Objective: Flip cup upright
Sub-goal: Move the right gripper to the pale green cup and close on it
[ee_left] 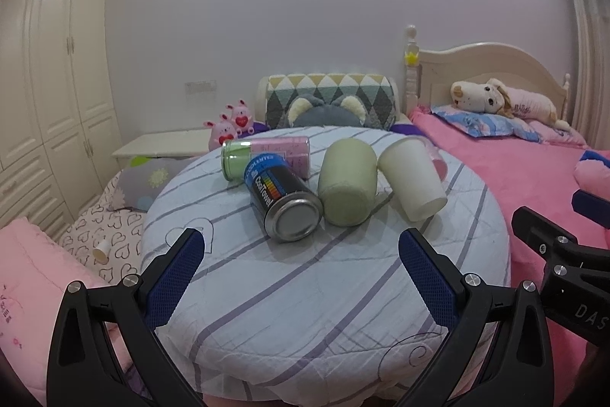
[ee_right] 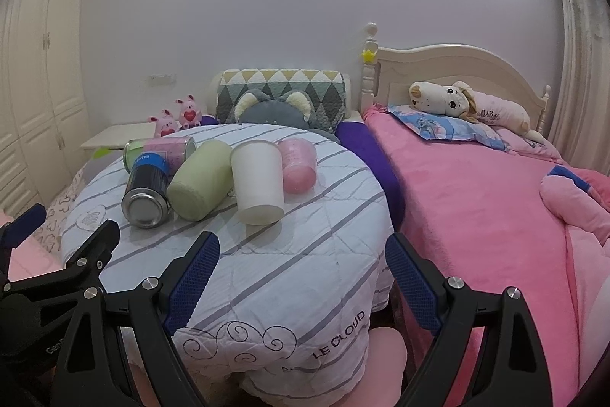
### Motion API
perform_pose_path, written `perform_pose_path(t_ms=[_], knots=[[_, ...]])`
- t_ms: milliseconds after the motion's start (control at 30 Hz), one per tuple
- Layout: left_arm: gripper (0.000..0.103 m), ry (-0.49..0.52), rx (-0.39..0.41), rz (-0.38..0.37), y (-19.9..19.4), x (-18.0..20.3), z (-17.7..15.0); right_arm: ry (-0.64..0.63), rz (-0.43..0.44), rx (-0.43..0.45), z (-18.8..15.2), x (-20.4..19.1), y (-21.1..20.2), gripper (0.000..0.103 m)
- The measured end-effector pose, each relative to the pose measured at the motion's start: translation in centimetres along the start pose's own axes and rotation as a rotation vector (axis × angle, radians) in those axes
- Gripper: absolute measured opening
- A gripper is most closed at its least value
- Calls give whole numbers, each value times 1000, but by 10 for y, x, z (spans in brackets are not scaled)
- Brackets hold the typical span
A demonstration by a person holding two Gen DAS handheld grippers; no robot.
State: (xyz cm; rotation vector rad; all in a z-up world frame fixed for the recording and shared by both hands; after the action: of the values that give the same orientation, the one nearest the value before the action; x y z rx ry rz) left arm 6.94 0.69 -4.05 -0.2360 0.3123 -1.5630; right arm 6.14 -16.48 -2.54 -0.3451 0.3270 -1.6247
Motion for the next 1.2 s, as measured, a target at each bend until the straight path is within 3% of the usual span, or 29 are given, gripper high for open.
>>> perform_pose_path(t_ms=[167,333,533,800,1200], knots=[[103,-18,-48,-15,15,-9,-9,64,73,-65,-5,-4,16,90],[103,-42,-98,-2,35,-26,-11,54,76,-121,-6,-14,38,90],[103,-55,-136,12,62,-51,-3,65,138,-156,7,-38,60,90],[103,2,-180,25,98,-73,7,89,233,-190,28,-79,91,90],[103,2,-218,-12,148,-106,24,188,235,-316,35,-98,152,90]])
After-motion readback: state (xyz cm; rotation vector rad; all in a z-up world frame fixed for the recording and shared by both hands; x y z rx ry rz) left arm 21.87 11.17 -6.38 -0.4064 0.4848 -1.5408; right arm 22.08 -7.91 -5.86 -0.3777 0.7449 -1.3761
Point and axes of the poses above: each gripper's, at about its wrist camera, not at the fingertips, and y roughly the way its jaws point, x to its right, z to its top, the point moved 6 cm from there along y, roughly the way its jaws point, and after that the axes turned 6 degrees about x, right-handed, at the moved point
